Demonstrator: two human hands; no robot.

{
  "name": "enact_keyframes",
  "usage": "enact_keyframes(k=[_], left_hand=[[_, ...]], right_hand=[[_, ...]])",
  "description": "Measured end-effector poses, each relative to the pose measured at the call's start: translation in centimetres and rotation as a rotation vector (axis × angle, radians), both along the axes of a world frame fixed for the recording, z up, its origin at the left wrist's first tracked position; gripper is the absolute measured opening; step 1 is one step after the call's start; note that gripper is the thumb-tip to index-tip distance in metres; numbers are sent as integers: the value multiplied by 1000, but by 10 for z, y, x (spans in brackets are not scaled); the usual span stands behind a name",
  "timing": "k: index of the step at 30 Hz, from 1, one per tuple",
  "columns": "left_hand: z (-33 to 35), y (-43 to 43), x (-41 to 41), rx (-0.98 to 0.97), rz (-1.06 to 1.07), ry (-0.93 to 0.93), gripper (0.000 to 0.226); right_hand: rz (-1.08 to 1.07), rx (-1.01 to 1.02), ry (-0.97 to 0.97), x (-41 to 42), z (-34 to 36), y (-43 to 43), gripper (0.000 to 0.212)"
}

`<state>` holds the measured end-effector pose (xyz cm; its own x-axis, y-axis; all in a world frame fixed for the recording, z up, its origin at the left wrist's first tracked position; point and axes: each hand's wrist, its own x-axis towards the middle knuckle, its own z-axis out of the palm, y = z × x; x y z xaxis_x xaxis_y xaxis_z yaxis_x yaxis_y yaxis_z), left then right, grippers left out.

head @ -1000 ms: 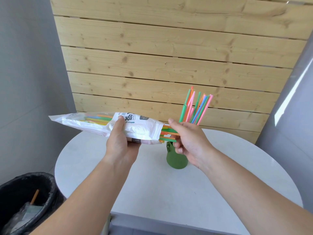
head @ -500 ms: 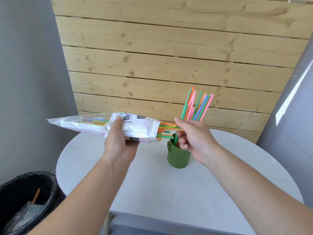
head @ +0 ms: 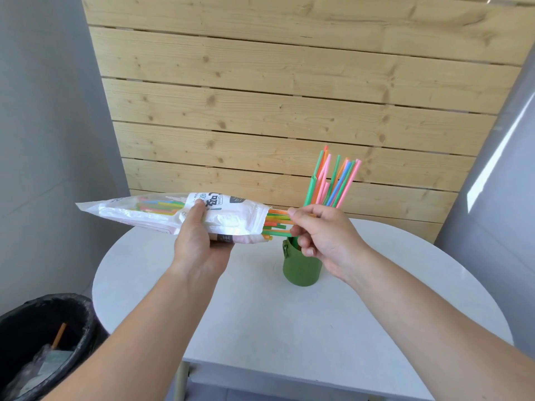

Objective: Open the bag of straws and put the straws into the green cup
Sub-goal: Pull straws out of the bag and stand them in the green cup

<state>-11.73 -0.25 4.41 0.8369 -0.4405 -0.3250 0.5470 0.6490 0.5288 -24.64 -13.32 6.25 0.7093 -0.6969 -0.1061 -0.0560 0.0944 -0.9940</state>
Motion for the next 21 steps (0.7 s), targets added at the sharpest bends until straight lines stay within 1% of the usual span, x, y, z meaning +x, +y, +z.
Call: enact_keyframes(k=[2, 5, 8, 10, 13, 17, 21], left_hand=[[0, 1, 1, 1, 6, -1, 33], [0, 2, 2, -4, 6, -1, 28], [-1, 0, 1, -5, -4, -1, 25], [-2, 0, 1, -5, -10, -5, 24], [-2, 0, 2, -15, -8, -8, 31], [-3, -1, 4, -17, -4, -7, 33], [-4, 0, 4, -15, -1, 0, 34]], right_hand=[[-22, 23, -25, 0, 2, -3, 8], [-22, 65, -30, 1, 4, -4, 9], [24, 31, -5, 1, 1, 0, 16], [36, 0, -2, 1, -1, 2, 16], [22, 5, -3, 3, -3, 2, 10], [16, 38, -29, 3, -3, 0, 9], [-11, -7, -64, 3, -4, -1, 9]])
